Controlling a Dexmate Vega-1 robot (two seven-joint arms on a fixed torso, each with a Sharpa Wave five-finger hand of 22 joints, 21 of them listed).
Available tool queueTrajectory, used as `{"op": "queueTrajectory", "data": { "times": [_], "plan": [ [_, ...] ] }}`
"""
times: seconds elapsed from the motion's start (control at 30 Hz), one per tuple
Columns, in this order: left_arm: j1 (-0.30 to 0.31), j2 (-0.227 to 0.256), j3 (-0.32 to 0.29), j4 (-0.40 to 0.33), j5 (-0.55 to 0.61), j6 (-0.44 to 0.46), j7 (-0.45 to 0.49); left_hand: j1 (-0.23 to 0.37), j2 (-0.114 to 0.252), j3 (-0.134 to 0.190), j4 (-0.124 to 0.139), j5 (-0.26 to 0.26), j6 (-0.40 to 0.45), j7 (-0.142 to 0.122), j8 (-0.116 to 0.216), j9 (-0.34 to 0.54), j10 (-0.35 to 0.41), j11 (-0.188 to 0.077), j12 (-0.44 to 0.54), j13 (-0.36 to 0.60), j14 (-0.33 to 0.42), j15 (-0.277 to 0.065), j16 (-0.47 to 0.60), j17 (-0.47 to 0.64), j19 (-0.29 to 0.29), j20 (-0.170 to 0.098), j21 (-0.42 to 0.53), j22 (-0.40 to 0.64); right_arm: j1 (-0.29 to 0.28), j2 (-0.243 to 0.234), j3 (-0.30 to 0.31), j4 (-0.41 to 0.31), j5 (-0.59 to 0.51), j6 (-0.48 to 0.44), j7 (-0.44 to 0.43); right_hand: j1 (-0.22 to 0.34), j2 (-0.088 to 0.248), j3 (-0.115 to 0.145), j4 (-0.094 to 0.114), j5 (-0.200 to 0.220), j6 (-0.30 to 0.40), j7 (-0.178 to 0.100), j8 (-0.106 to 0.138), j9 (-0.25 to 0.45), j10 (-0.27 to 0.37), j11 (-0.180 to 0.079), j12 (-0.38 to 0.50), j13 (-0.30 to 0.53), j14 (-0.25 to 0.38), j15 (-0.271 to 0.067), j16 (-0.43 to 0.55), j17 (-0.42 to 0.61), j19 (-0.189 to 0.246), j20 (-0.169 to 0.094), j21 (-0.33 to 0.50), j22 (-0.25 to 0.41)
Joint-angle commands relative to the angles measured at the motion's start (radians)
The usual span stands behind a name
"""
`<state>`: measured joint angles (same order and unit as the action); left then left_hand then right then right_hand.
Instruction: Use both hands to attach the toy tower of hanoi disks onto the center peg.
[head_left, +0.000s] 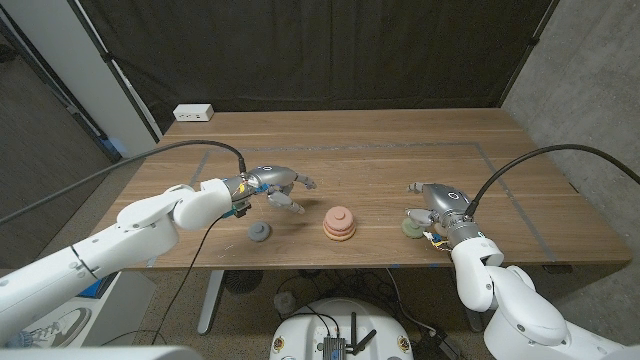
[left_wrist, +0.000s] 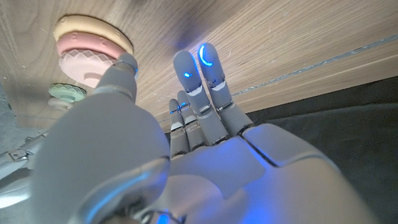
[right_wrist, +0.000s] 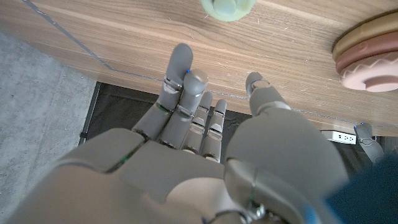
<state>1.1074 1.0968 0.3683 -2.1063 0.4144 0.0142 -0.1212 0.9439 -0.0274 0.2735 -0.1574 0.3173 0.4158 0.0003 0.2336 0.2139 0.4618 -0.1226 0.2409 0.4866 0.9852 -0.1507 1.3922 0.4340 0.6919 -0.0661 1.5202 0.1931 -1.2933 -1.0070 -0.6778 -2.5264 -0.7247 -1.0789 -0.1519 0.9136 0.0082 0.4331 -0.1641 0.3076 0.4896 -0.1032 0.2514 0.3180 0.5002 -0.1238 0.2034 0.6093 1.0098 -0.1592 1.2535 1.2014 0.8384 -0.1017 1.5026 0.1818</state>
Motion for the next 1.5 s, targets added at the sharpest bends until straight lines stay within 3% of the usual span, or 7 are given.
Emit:
{"op": "queueTrajectory", "data": {
  "times": [0.03,0.5,0.87,1.5],
  "plan": [
    [0.132,0.039,-0.087,-0.048,-0.057,0.118,0.116,0.004,0.012,0.01,-0.002,0.008,0.017,0.0,0.01,0.001,0.016,0.001,0.011,0.002,0.012,-0.069,0.009,0.003,0.009,-0.14,0.007,0.005,-0.003,-0.009,0.007,0.006,0.036,0.014,-0.028,-0.005,-0.006,-0.001,0.002,0.01,0.0,0.008,-0.002,0.004,0.002,-0.002,-0.003,0.002,0.002,-0.06,0.006,0.006,-0.002,-0.111,-0.001,0.003],
    [0.24,0.037,-0.138,-0.072,-0.073,0.201,0.241,0.009,0.015,0.014,-0.003,0.011,0.029,-0.003,0.009,0.001,0.033,0.001,0.012,0.003,0.014,-0.069,0.009,0.003,0.012,-0.139,0.009,0.005,-0.006,-0.017,0.01,0.013,0.066,0.021,-0.055,-0.003,-0.009,0.0,0.002,0.011,-0.019,0.012,-0.01,0.005,-0.006,0.003,-0.005,-0.001,-0.005,-0.06,-0.001,-0.001,-0.003,-0.111,-0.001,0.003],
    [0.281,0.029,-0.155,-0.078,-0.086,0.231,0.293,0.011,0.017,0.017,-0.003,0.012,0.039,-0.002,0.008,0.001,0.043,-0.001,0.014,0.004,0.016,-0.069,0.01,0.004,0.012,-0.139,0.01,0.004,-0.015,-0.028,0.006,0.005,0.082,0.01,-0.073,-0.002,-0.01,0.0,0.002,0.012,-0.019,0.015,-0.011,0.005,-0.01,0.006,-0.006,-0.003,-0.007,-0.06,-0.001,0.0,-0.005,-0.111,-0.001,0.003],
    [0.328,0.017,-0.179,-0.061,-0.105,0.222,0.351,0.011,0.019,0.02,-0.002,0.015,0.052,-0.002,0.006,0.002,0.056,-0.002,0.013,0.005,0.016,-0.069,0.009,0.003,0.01,-0.139,0.01,0.004,0.018,-0.032,-0.054,-0.006,0.059,-0.035,-0.06,-0.003,-0.014,-0.002,0.002,0.011,-0.021,0.019,-0.013,0.005,-0.025,0.012,-0.008,-0.005,-0.014,-0.06,-0.007,-0.006,-0.009,-0.11,-0.003,0.003]
  ]
}}
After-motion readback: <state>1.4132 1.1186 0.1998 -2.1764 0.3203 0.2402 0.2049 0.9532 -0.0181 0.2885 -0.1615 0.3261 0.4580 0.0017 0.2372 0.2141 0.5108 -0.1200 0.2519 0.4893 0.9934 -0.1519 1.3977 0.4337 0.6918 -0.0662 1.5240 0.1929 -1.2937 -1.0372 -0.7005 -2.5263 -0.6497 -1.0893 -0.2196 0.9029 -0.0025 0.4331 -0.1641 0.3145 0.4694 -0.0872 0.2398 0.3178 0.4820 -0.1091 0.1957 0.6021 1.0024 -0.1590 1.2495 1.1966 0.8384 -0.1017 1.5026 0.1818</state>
